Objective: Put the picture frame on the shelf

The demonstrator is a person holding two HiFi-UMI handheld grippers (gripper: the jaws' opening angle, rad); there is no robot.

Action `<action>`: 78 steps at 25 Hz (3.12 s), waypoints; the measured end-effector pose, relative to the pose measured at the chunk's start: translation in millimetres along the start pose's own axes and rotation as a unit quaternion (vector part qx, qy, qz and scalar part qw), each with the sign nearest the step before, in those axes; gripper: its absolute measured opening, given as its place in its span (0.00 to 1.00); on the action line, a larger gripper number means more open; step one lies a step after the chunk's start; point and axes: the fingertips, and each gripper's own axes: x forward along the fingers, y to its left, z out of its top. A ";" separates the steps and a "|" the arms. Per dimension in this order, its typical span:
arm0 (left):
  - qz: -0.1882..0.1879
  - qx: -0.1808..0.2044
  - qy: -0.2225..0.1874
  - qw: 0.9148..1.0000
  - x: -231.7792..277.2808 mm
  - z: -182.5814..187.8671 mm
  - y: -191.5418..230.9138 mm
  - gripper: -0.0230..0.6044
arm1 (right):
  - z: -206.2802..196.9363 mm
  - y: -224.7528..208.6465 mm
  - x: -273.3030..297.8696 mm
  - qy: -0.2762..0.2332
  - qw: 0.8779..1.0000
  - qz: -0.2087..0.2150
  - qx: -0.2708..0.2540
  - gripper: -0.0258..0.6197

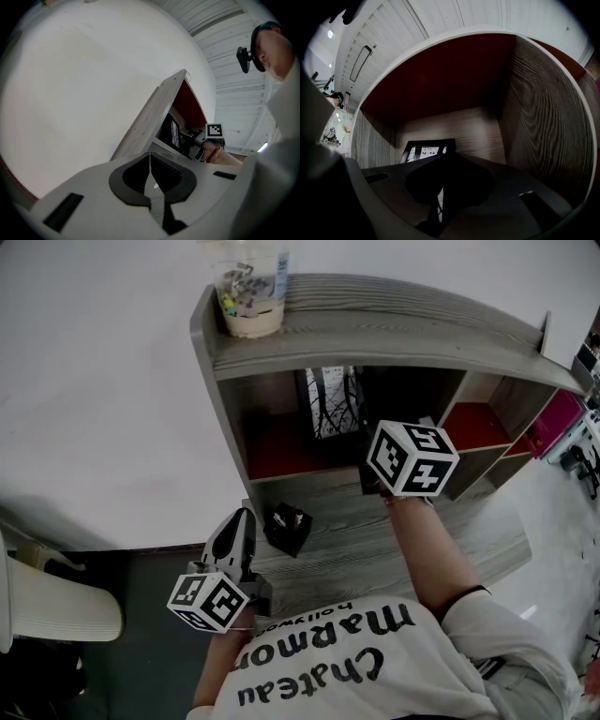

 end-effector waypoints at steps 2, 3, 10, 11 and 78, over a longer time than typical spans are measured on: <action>0.002 -0.001 0.000 1.000 -0.4 -0.2 1.4 0.07 | -0.2 -1.4 -0.7 -0.002 1.000 -0.004 0.005 0.07; 0.003 -0.001 0.000 1.000 -0.6 -0.2 2.0 0.07 | -0.3 -1.7 -0.8 -0.002 1.000 -0.005 0.007 0.07; 0.003 -0.003 0.001 1.000 0.1 -0.9 3.6 0.07 | -0.7 -2.0 0.2 0.000 1.000 -0.005 0.016 0.08; 0.003 -0.003 0.000 1.000 0.1 -0.9 4.0 0.07 | -0.7 -1.9 0.2 -0.001 1.000 -0.006 0.015 0.08; 0.013 0.035 -0.024 0.999 -22.1 17.6 -28.4 0.07 | -4.5 4.6 -9.9 0.014 0.998 0.034 0.051 0.12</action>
